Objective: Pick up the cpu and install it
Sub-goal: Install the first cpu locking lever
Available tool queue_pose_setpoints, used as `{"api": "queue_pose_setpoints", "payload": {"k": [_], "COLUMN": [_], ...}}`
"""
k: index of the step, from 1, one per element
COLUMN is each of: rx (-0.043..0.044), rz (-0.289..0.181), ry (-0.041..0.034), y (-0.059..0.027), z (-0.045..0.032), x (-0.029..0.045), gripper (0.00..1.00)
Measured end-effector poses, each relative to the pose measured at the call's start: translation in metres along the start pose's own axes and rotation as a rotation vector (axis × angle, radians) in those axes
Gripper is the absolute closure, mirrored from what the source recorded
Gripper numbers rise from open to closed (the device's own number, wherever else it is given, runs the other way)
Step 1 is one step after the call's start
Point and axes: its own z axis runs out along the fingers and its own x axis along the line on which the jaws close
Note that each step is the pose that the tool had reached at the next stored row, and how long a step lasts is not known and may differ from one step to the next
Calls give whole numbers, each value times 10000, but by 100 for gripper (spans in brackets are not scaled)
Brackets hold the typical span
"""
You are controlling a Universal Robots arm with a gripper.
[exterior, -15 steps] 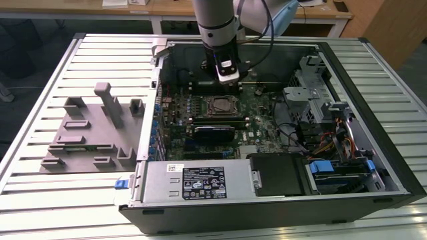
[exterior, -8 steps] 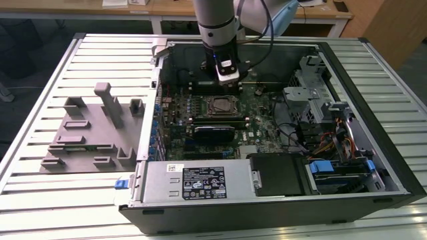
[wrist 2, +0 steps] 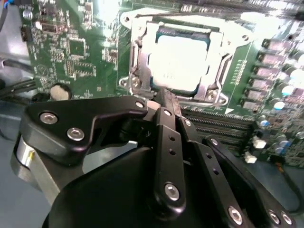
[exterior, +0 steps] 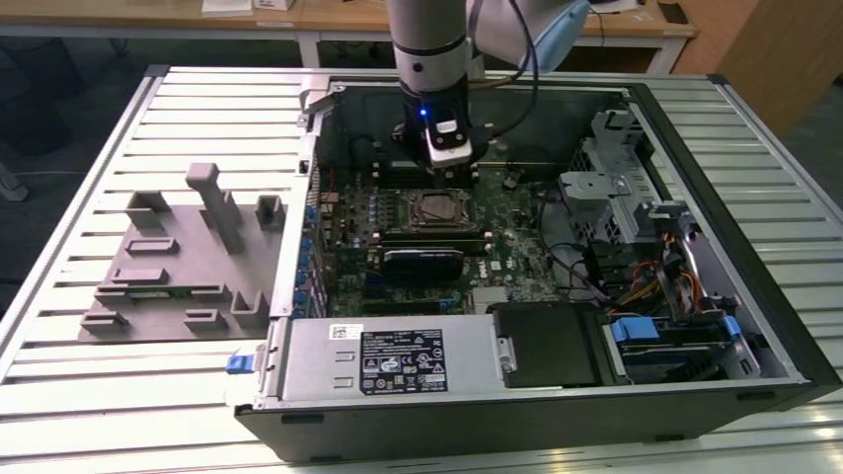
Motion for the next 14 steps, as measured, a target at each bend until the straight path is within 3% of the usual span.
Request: {"api": "queue_pose_setpoints", "payload": {"k": [14], "rx": [120], "rz": [45], "ry": [211], "y": [-238], "z": [-5], "x": [-115], "gripper": [89]}}
